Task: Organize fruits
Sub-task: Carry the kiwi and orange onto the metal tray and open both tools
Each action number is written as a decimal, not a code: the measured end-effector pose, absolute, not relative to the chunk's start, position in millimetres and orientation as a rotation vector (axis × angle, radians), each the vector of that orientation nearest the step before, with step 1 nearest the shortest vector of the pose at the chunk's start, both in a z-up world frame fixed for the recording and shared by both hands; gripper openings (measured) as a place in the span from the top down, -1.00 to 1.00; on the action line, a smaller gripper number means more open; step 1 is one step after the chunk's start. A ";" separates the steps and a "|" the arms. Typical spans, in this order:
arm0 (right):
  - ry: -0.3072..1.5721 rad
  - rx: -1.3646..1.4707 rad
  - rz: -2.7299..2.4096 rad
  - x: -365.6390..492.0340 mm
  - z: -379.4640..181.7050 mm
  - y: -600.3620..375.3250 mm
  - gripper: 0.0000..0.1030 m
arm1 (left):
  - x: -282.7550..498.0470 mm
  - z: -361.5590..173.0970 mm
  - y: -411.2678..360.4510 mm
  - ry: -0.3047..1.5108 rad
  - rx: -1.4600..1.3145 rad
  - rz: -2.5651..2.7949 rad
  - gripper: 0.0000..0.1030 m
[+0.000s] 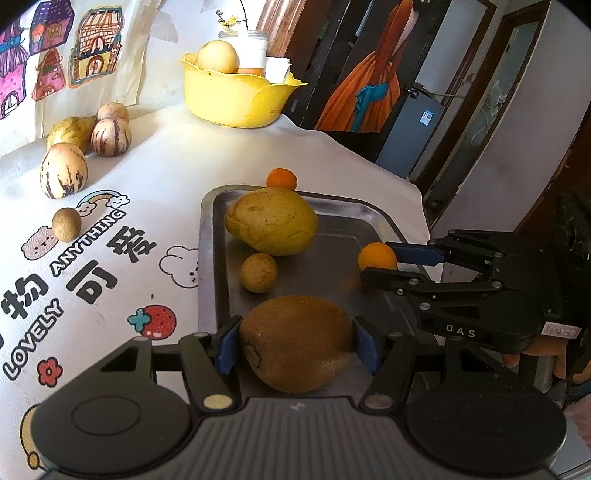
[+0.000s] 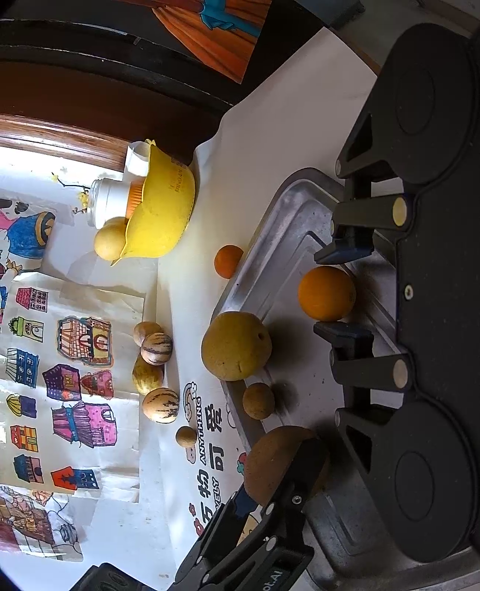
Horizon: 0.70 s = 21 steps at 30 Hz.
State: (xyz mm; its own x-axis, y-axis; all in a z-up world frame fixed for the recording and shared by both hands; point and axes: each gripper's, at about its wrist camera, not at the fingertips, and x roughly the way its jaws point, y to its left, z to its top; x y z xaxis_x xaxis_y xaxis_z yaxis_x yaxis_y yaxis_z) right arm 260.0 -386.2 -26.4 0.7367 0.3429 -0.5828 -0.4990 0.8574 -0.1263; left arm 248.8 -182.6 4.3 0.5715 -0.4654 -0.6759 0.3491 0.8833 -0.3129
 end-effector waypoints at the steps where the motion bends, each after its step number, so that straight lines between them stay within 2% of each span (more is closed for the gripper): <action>1: 0.577 -0.286 0.468 259.7 -26.4 -386.4 0.29 | 248.6 4.3 -183.1 0.835 -0.148 -0.478 -0.30; 10: 0.569 -0.292 0.448 251.5 -23.3 -391.6 0.06 | 246.2 7.3 -183.0 0.826 -0.163 -0.481 -0.31; 12: 0.565 -0.286 0.439 247.7 -20.8 -393.7 -0.17 | 245.0 9.2 -182.1 0.822 -0.165 -0.476 -0.33; 15: 0.547 -0.266 0.440 240.9 -14.7 -397.4 -0.38 | 241.1 12.5 -179.8 0.805 -0.168 -0.462 -0.39; 18: 0.533 -0.257 0.434 232.8 -7.5 -399.7 -0.50 | 234.6 18.0 -175.4 0.779 -0.177 -0.442 -0.57; 21: 0.525 -0.249 0.433 223.2 0.0 -400.4 -0.67 | 228.8 24.1 -170.9 0.760 -0.190 -0.431 -0.65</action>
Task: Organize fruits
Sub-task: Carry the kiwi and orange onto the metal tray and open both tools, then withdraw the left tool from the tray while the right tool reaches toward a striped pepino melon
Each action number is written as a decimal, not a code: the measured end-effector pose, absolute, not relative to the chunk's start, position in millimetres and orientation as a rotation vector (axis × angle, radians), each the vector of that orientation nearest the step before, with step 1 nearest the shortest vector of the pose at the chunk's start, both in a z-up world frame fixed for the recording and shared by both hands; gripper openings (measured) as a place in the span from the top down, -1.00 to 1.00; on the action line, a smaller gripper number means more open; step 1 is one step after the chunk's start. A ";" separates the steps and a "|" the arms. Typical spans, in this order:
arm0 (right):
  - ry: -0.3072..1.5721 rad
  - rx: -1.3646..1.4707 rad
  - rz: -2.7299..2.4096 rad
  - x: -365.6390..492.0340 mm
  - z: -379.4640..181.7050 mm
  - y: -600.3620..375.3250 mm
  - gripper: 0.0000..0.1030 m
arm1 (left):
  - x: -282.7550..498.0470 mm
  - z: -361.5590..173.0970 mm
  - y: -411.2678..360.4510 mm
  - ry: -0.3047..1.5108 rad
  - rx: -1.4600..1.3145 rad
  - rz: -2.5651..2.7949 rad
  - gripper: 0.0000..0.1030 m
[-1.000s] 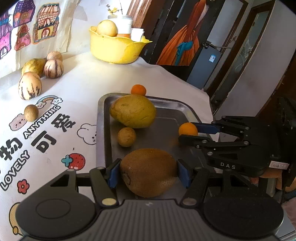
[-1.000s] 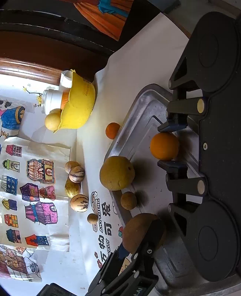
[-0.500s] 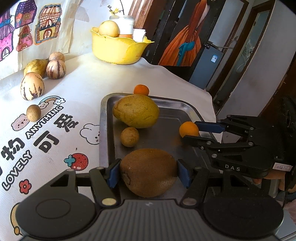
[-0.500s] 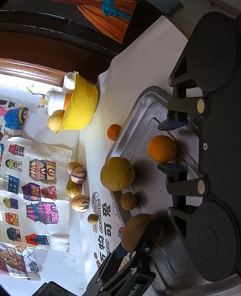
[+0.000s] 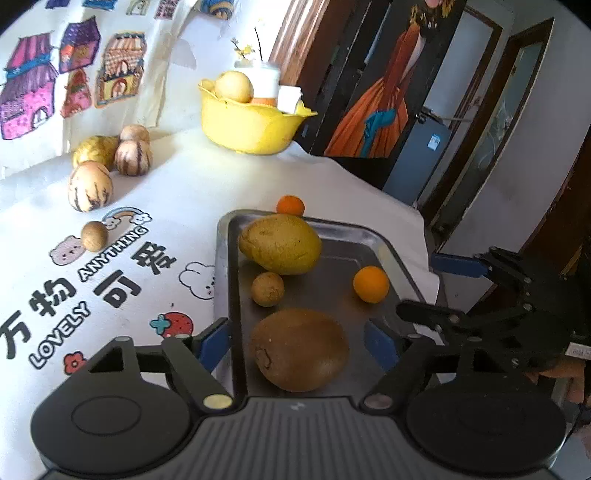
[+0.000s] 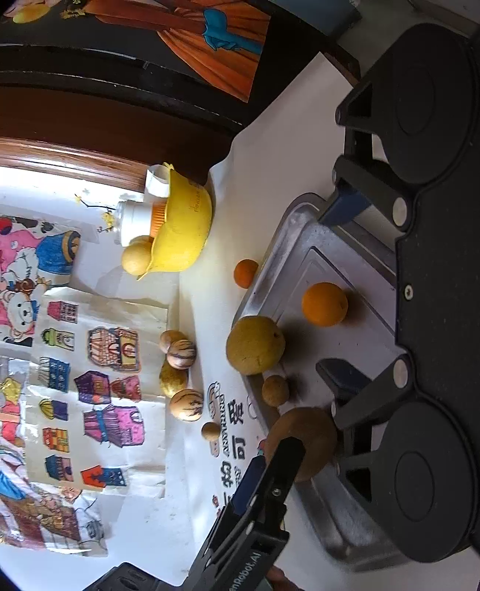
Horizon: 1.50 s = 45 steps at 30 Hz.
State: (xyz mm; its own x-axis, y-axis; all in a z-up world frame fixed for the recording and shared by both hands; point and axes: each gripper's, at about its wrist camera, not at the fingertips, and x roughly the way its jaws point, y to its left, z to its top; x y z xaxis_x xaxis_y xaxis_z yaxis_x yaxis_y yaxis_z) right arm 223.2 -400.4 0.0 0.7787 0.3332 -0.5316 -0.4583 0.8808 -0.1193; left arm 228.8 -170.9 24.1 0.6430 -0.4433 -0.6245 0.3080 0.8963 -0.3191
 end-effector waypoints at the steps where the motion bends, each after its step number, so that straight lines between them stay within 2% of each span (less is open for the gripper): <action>1: 0.521 -0.249 0.432 219.2 2.6 -400.2 -0.69 | 226.9 26.4 -169.2 0.754 -0.194 -0.426 -0.68; 5: 0.518 -0.231 0.426 203.3 11.9 -400.3 -0.99 | 213.9 35.9 -163.4 0.718 -0.199 -0.396 -0.92; 7: 0.533 -0.193 0.434 195.7 14.8 -401.3 -0.99 | 205.4 39.5 -160.3 0.690 -0.193 -0.379 -0.99; 15: 0.584 -0.139 0.444 157.4 14.1 -394.8 -0.99 | 174.5 42.7 -142.0 0.668 -0.124 -0.346 -0.99; 30: 0.671 -0.049 0.449 84.3 -0.4 -362.8 -0.99 | 138.6 27.0 -81.9 0.751 -0.119 -0.300 -0.99; 45: 0.790 -0.077 0.592 97.1 21.1 -287.8 -0.99 | 134.0 22.2 -6.8 0.729 -0.128 -0.188 -0.99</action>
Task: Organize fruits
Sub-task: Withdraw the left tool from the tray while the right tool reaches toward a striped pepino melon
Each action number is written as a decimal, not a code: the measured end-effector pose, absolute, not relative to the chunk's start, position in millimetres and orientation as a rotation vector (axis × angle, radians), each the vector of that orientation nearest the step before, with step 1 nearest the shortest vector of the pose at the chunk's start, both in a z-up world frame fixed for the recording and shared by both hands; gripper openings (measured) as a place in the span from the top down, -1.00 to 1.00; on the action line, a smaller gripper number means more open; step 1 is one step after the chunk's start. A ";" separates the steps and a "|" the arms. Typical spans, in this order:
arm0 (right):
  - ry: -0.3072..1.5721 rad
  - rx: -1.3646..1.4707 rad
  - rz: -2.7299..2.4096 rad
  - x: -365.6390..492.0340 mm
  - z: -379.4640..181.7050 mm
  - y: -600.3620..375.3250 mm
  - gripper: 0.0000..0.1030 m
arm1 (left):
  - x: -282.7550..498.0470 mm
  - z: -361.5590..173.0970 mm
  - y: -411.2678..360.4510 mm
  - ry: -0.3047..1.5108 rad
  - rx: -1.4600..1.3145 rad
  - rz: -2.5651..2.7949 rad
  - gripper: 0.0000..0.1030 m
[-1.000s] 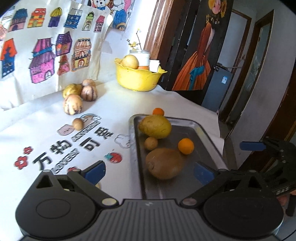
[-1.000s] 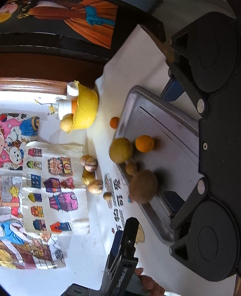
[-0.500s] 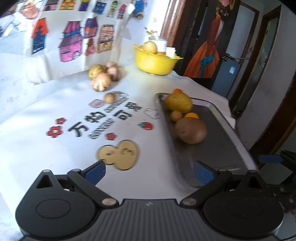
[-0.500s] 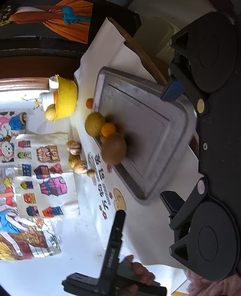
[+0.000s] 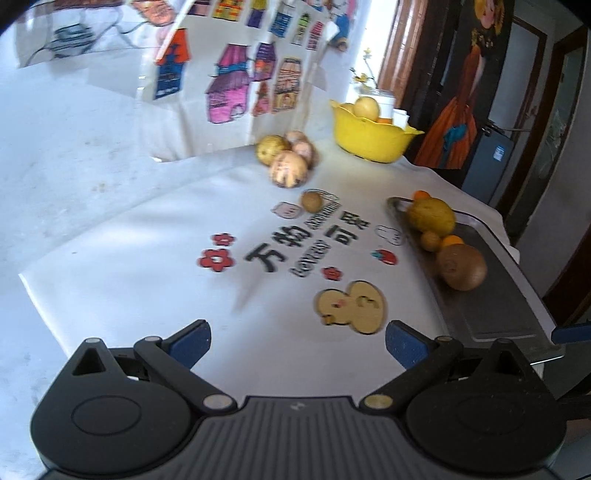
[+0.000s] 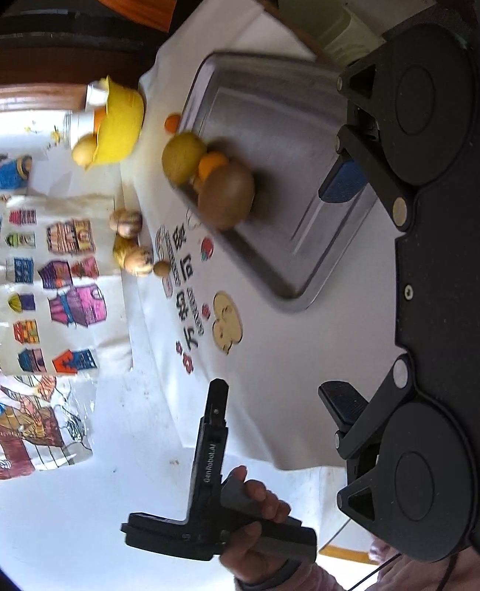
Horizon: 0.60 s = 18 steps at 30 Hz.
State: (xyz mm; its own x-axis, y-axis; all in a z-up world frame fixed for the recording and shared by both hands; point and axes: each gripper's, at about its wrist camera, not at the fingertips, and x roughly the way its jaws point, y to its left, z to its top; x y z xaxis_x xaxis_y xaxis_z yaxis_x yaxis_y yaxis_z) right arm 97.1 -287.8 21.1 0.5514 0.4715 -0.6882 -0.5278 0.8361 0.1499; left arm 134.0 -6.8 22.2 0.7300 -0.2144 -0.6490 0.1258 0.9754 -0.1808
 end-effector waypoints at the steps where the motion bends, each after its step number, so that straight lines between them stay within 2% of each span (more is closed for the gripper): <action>1: 0.795 -0.081 0.596 100.6 23.2 -282.4 -0.99 | 134.3 21.6 -1.7 0.729 -0.128 -0.181 -0.99; 9: 0.790 -0.116 0.601 147.7 60.8 -250.9 -0.99 | 146.8 26.0 20.7 0.714 -0.106 -0.168 -0.99; 18: 0.776 -0.082 0.594 230.0 124.3 -235.2 -0.99 | 183.9 41.1 4.0 0.678 -0.122 -0.239 -0.99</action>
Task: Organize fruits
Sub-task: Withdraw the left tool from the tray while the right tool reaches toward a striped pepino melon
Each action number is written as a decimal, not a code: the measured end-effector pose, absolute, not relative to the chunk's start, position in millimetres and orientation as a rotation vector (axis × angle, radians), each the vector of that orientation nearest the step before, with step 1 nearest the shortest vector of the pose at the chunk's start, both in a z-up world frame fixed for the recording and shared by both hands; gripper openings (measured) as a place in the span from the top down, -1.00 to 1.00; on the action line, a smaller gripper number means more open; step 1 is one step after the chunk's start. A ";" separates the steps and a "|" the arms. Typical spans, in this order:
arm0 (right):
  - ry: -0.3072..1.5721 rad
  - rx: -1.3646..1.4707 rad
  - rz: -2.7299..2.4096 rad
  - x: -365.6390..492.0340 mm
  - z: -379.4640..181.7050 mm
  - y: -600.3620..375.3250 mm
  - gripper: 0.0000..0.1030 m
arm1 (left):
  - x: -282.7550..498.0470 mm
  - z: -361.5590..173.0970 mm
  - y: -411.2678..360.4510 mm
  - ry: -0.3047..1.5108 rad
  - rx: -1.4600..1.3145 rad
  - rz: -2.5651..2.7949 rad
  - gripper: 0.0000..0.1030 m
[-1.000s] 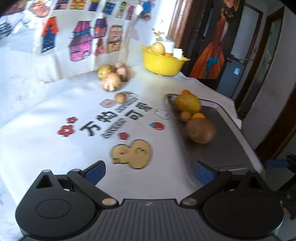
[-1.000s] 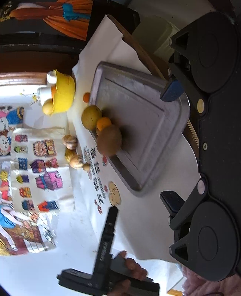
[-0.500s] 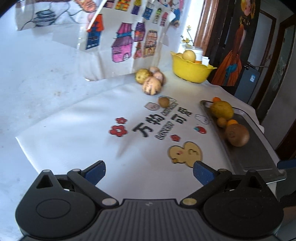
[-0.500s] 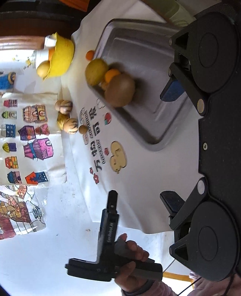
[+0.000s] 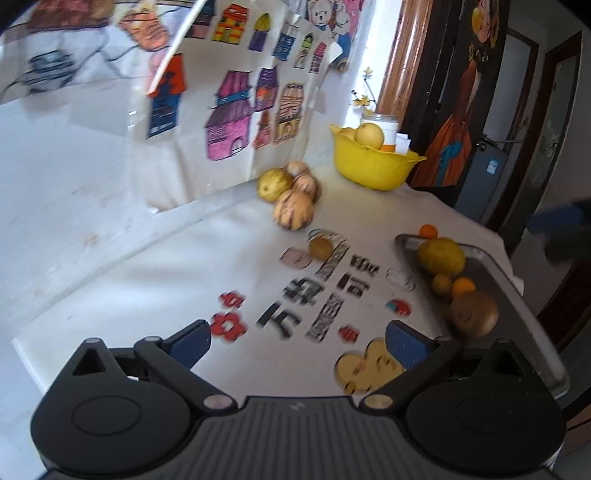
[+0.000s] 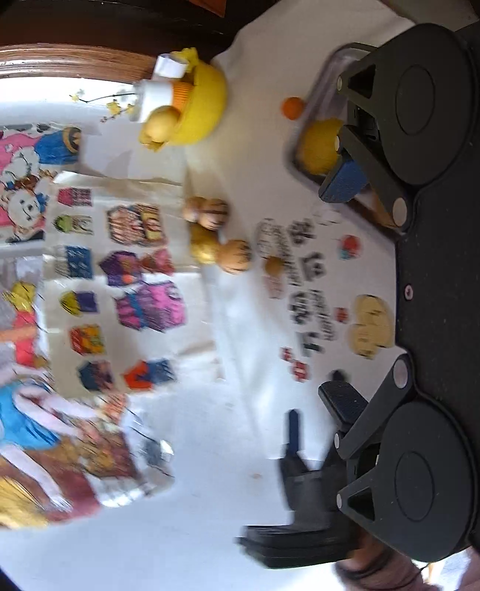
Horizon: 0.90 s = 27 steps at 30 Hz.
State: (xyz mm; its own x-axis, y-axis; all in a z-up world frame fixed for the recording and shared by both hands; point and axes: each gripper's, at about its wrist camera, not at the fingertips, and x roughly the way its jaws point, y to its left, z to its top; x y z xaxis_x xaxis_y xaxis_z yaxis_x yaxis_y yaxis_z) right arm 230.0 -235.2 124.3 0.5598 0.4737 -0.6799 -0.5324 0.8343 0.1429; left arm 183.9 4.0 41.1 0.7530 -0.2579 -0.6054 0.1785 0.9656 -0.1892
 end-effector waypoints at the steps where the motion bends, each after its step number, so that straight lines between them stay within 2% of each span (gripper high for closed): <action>1: 0.778 -0.075 0.589 240.9 127.8 -234.2 -0.99 | 189.2 42.0 0.3 0.676 -0.120 -0.244 -0.99; 8: 0.841 -0.016 0.571 322.1 120.8 -218.7 -0.99 | 227.7 37.2 -27.8 0.663 -0.097 -0.251 -0.99; 20: 0.959 0.110 0.576 438.4 41.4 -193.2 -0.98 | 284.6 16.9 -55.1 0.654 -0.036 -0.204 -0.99; 22: 0.979 0.128 0.585 451.1 29.3 -187.6 -0.92 | 290.9 13.7 -58.0 0.648 -0.024 -0.184 -0.97; 27: 1.015 0.118 0.614 470.4 7.6 -171.4 -0.70 | 302.5 7.4 -60.4 0.652 -0.048 -0.183 -0.77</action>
State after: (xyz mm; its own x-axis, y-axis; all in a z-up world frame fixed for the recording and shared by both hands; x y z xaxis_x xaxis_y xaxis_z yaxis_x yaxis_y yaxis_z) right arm 470.4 -171.4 7.6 0.3758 0.5320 -0.7588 -0.4254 0.8265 0.3687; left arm 302.5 -60.4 7.4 0.7797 -0.1841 -0.5985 0.1537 0.9828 -0.1020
